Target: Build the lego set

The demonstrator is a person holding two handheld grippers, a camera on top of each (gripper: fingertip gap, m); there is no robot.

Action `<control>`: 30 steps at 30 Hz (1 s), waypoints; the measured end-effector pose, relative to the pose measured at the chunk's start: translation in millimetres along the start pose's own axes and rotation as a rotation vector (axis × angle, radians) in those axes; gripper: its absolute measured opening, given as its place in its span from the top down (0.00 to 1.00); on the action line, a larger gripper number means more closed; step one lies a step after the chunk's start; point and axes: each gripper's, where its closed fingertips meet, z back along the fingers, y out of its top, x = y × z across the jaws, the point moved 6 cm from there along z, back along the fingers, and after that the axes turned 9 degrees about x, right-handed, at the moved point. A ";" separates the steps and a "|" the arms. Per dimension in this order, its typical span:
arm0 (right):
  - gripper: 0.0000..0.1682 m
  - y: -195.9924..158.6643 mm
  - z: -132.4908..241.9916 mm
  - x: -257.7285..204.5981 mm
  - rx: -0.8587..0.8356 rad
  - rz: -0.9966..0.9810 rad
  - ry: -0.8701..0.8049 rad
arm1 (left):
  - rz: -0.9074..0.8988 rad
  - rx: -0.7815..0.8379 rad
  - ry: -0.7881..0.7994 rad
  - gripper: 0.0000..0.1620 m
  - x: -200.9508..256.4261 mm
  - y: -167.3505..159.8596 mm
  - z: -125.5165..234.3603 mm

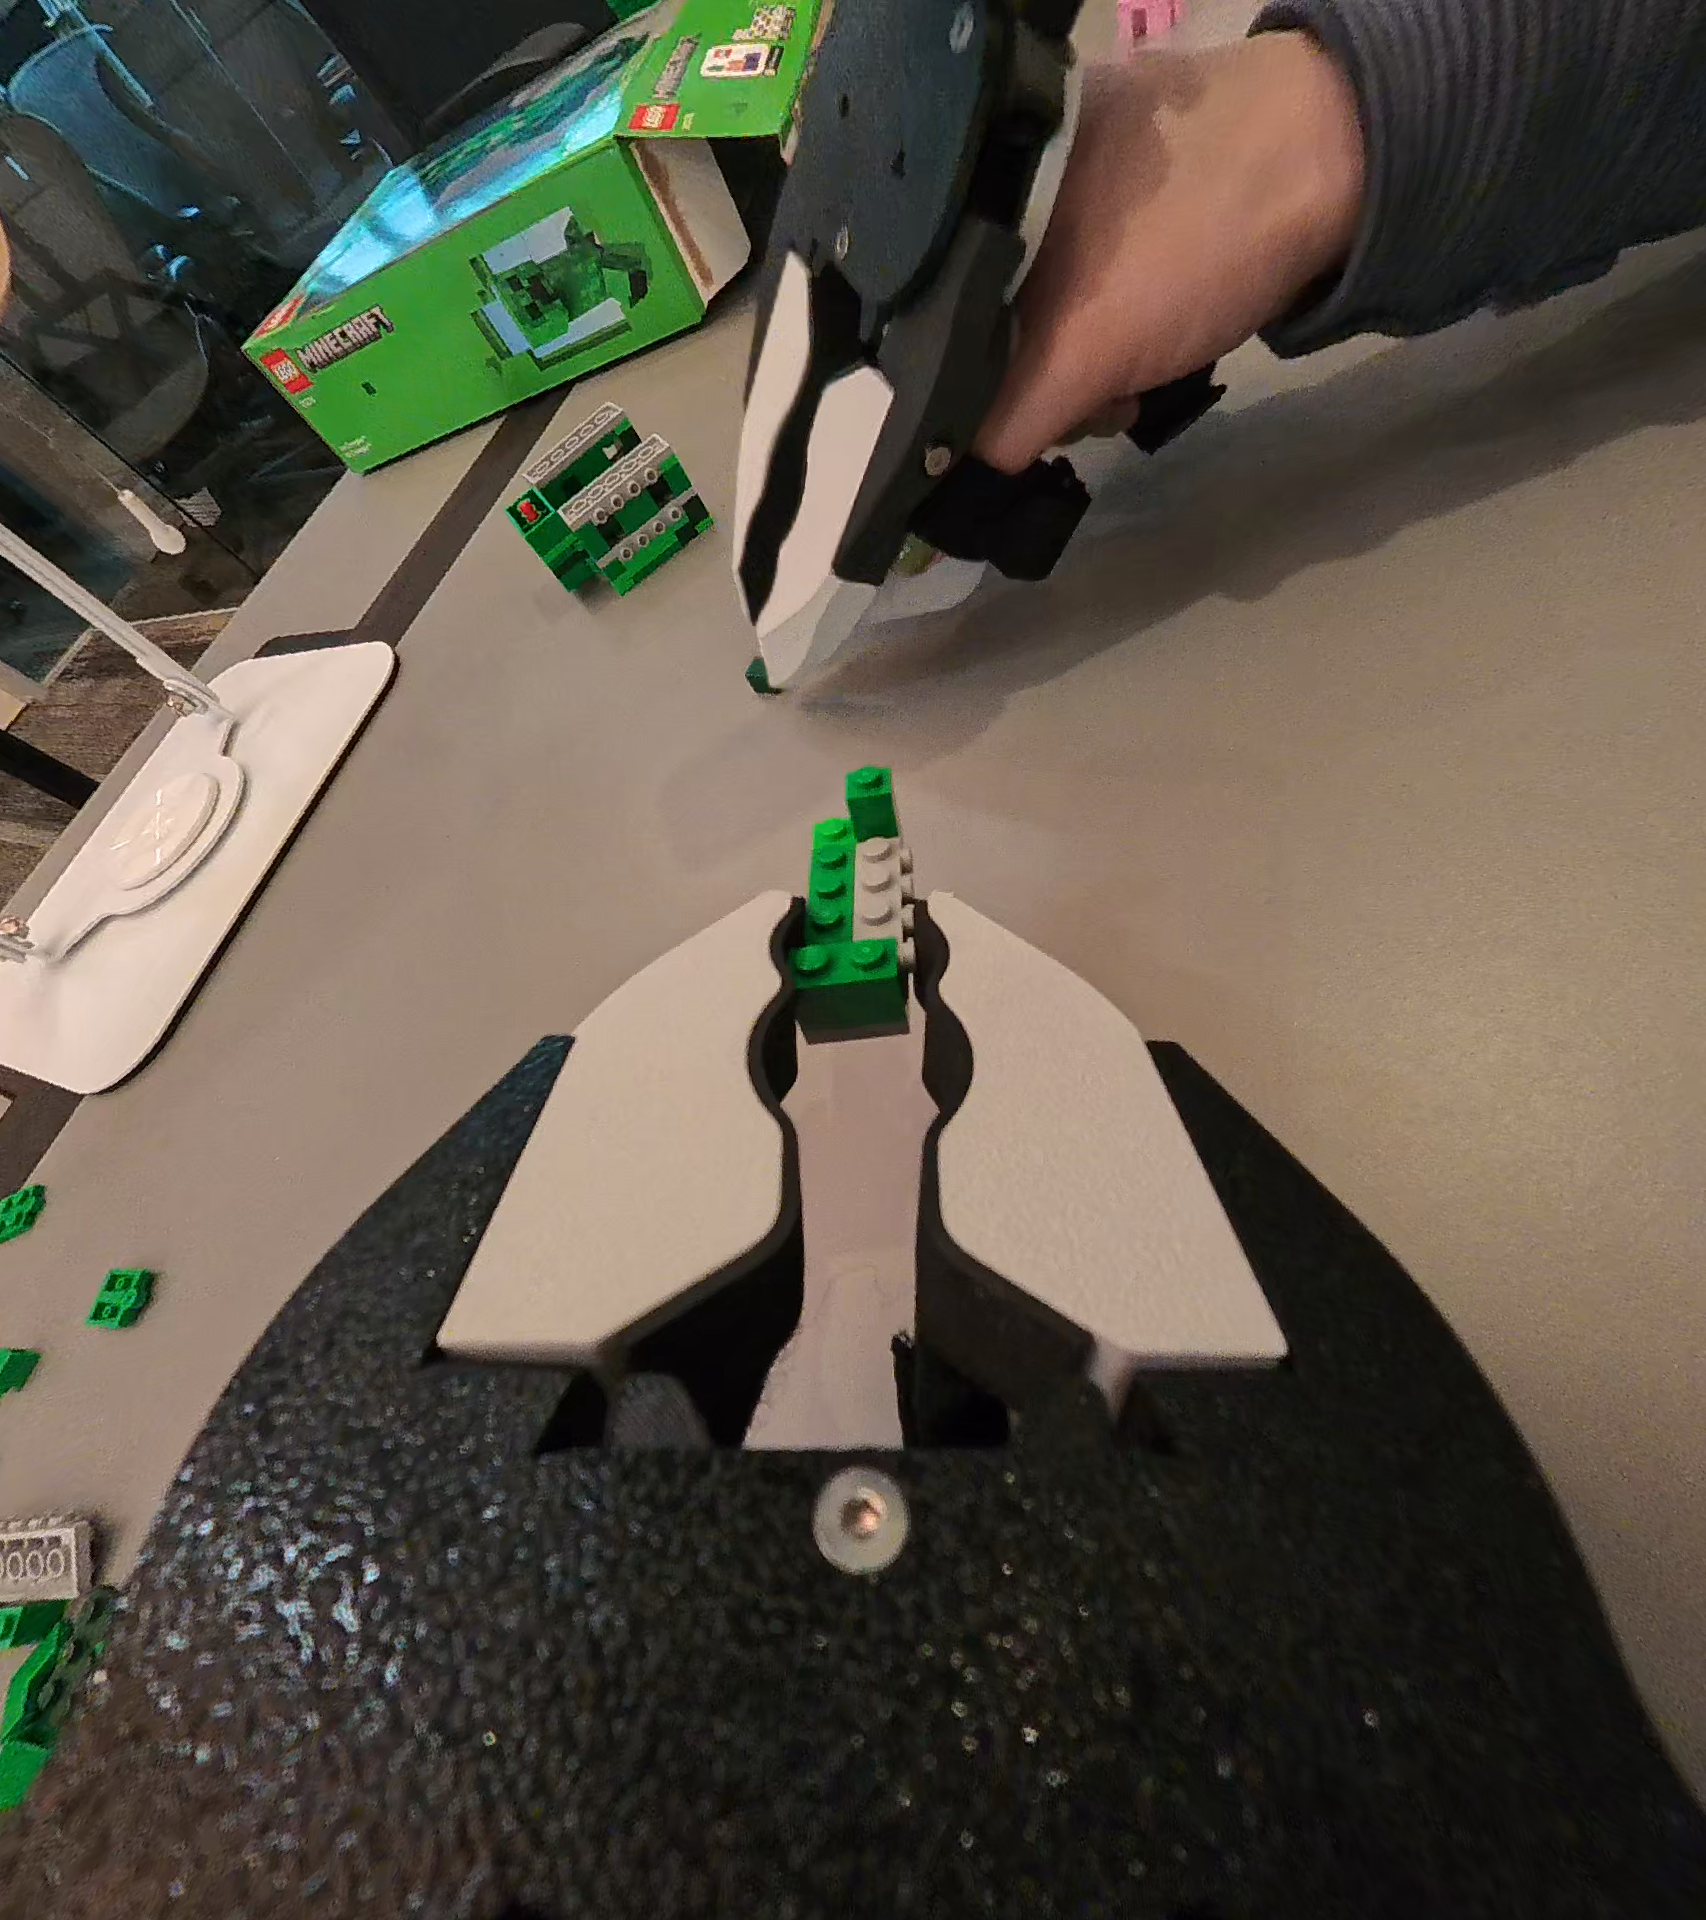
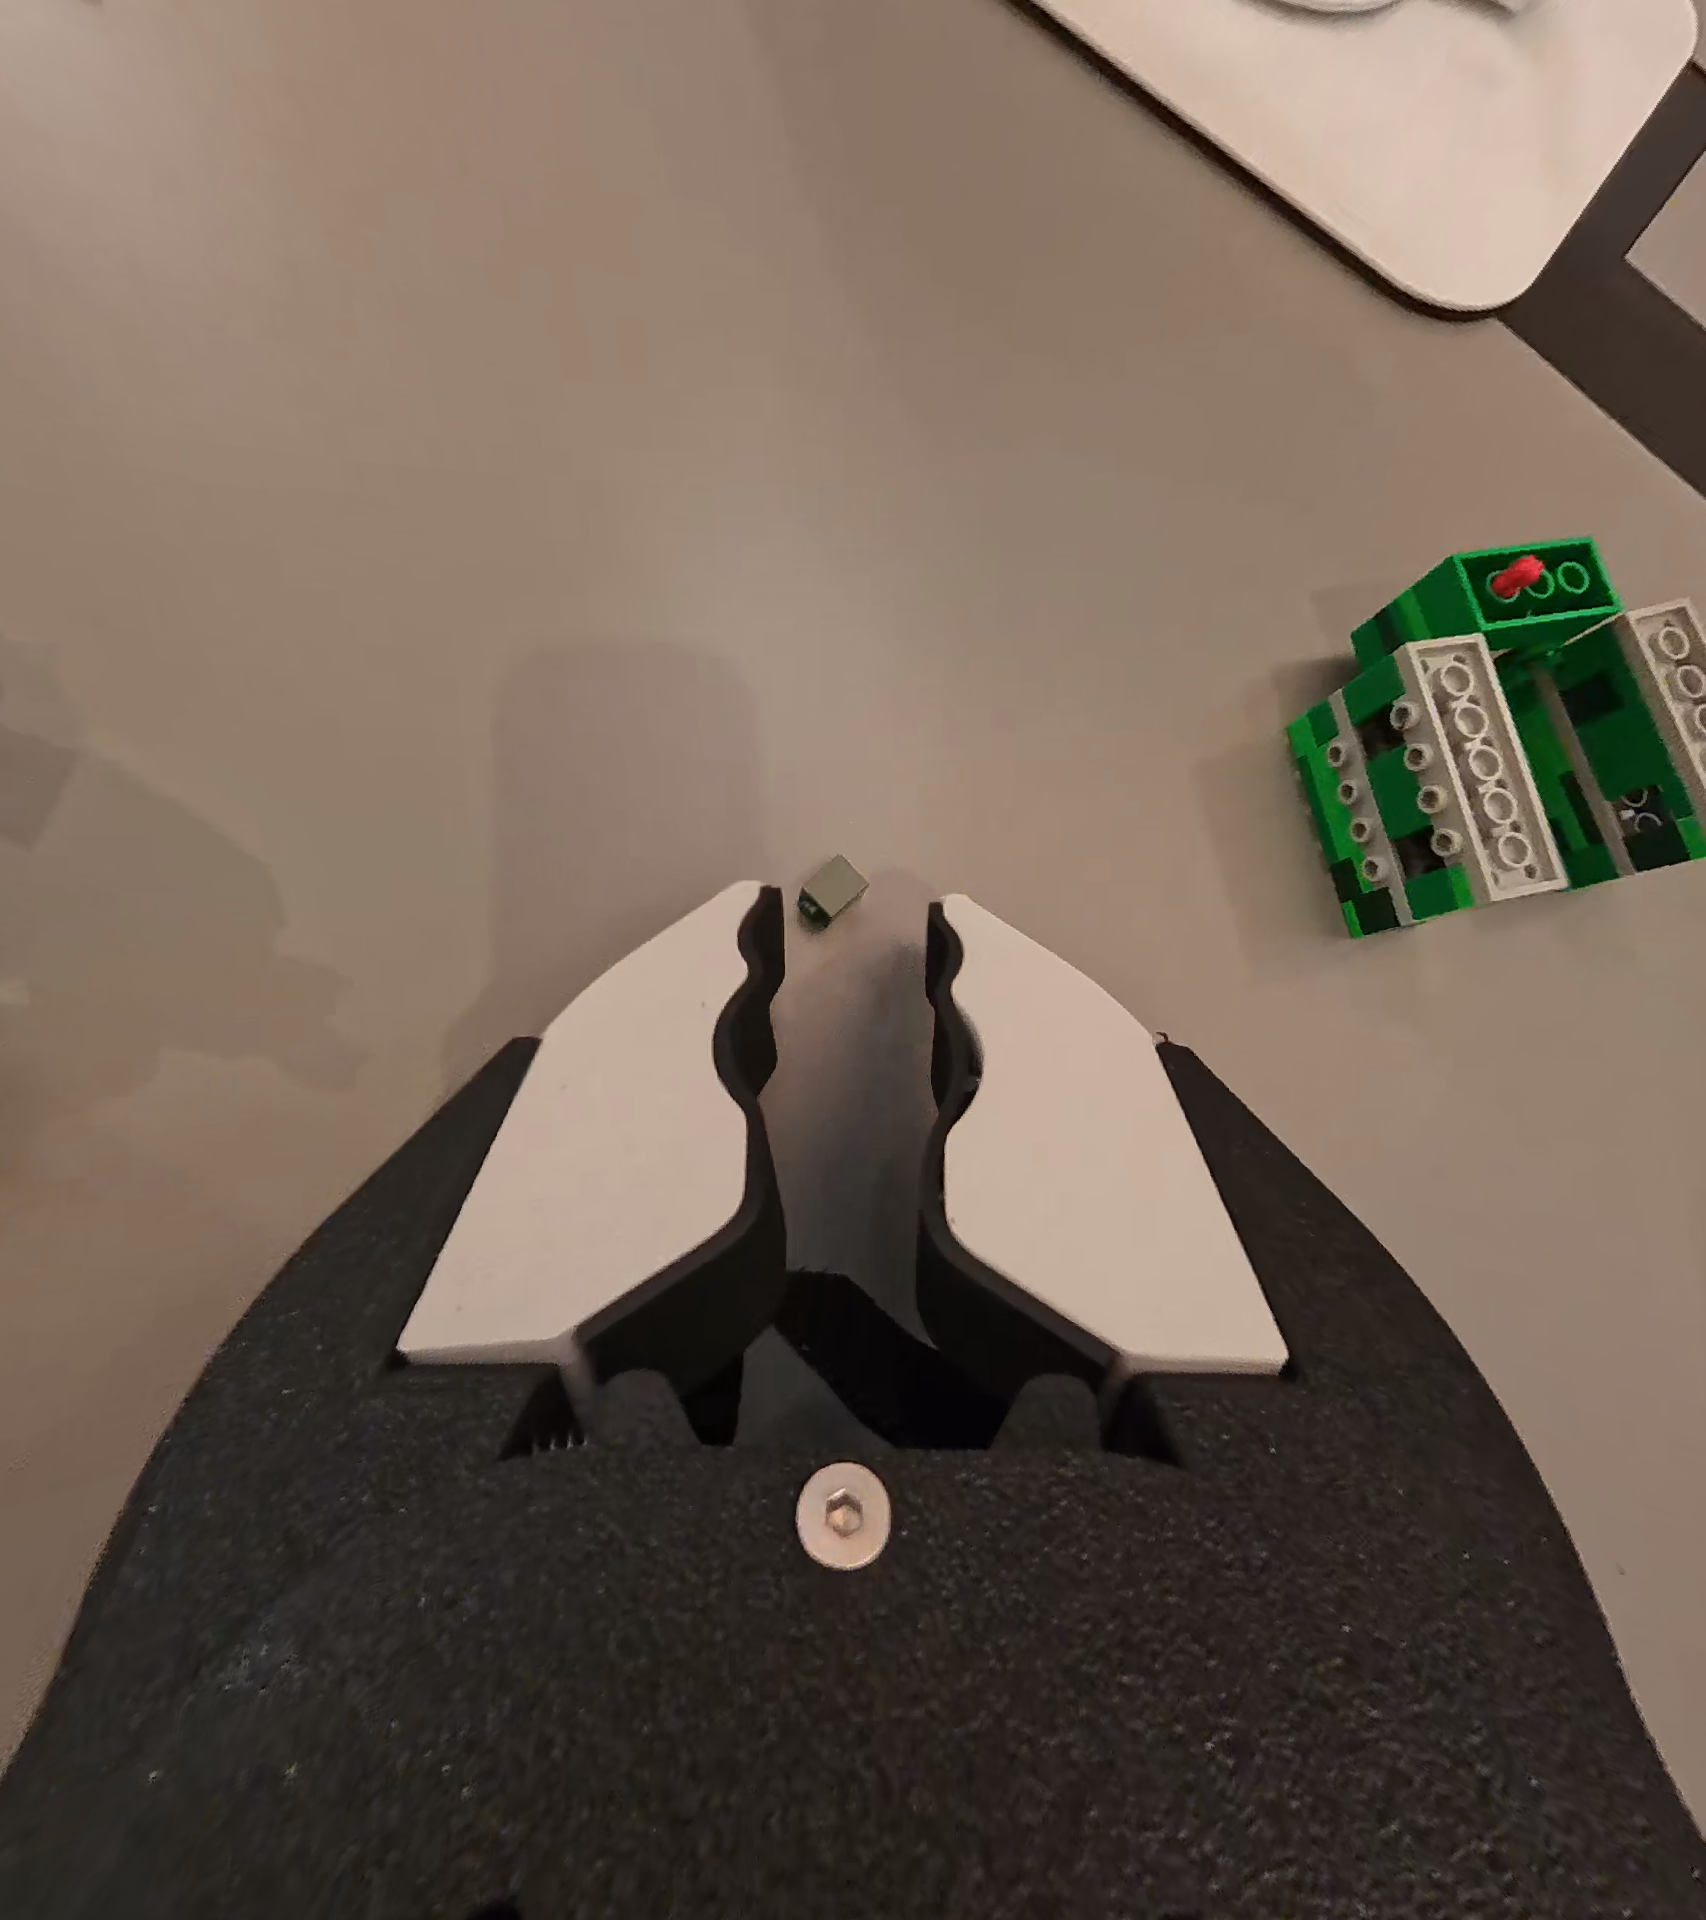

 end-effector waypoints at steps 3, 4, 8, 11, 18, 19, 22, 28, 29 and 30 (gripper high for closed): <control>0.86 -1.7 -4.6 -0.8 -0.011 0.027 -0.023 | -0.001 0.000 -0.001 0.88 0.1 0.2 -0.1; 0.87 -0.9 -5.8 -1.1 -0.005 0.032 -0.022 | -0.002 0.000 -0.001 0.88 0.3 0.3 -0.1; 0.93 0.8 -8.5 -3.3 -0.013 0.080 -0.010 | -0.004 -0.003 -0.004 0.88 0.6 0.2 -0.3; 0.93 1.9 -8.5 -4.0 -0.023 0.156 0.021 | -0.004 -0.003 -0.008 0.88 0.8 0.3 -0.2; 0.93 -5.4 31.7 -43.5 0.130 0.631 0.843 | -0.016 0.012 -0.034 0.88 3.9 3.1 0.3; 0.93 -9.1 38.7 -47.3 0.157 0.711 0.912 | -0.019 0.014 -0.039 0.88 4.6 3.6 0.2; 0.93 -16.7 42.3 -51.8 0.062 0.738 0.974 | -0.021 0.015 -0.053 0.88 6.2 3.9 -0.4; 0.82 -19.6 39.9 -51.6 0.121 0.678 0.867 | -0.018 0.005 -0.078 0.88 9.7 1.7 -3.6; 0.82 -18.9 40.8 -49.5 0.137 0.636 0.824 | -0.019 0.003 -0.080 0.88 10.0 1.4 -3.9; 0.82 -19.0 41.6 -47.3 0.139 0.584 0.779 | -0.020 0.002 -0.081 0.88 10.3 1.4 -4.1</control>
